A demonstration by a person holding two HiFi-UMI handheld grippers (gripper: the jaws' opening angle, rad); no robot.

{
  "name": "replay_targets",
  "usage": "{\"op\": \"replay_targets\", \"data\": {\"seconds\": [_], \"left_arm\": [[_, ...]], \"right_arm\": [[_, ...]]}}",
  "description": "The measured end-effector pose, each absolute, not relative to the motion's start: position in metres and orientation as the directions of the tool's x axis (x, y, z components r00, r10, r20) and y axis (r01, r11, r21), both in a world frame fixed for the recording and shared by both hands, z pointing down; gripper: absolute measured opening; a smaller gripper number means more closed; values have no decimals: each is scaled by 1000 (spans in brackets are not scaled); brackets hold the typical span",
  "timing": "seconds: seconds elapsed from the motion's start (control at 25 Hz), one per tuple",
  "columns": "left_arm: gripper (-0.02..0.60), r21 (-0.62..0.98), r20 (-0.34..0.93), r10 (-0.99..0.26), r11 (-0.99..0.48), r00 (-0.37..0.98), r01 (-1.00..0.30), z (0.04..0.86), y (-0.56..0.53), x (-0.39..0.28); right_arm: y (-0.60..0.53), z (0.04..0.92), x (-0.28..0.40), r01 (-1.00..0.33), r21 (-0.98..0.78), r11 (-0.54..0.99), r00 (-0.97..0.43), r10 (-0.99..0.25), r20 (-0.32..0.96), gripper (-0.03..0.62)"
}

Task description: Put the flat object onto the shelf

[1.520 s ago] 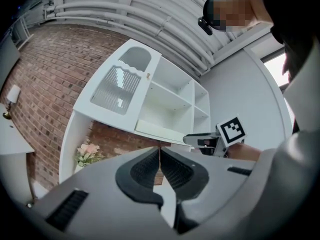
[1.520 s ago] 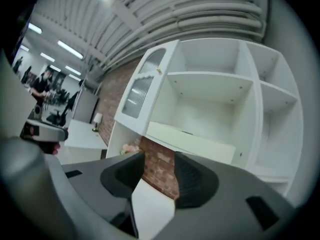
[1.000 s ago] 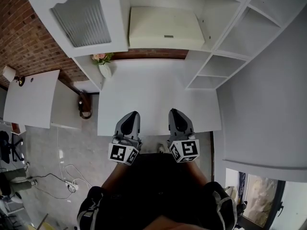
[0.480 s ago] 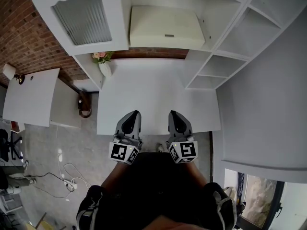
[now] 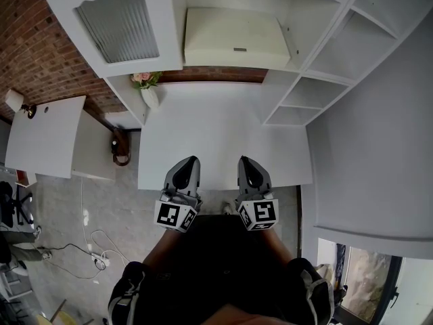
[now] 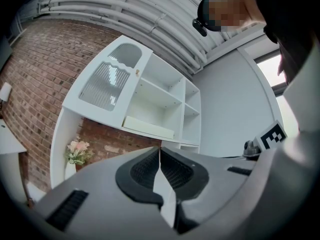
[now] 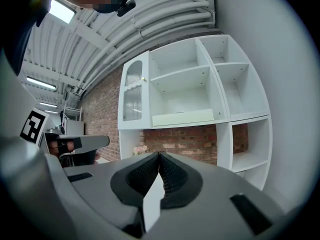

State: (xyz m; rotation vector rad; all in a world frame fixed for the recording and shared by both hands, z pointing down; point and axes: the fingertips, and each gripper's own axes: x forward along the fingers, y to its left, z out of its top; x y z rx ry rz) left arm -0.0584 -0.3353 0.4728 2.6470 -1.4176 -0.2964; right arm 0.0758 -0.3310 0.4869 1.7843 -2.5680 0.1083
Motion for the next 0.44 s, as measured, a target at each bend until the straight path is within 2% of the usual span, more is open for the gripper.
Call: {"op": "replay_targets", "data": {"seconds": [0.44], "left_arm": [[17,200,-115,-834,-551,539,-810,472,-335,-60]], "right_arm": [[-331,486,72,-935,-34,353,-354,-934,43,28]]}}
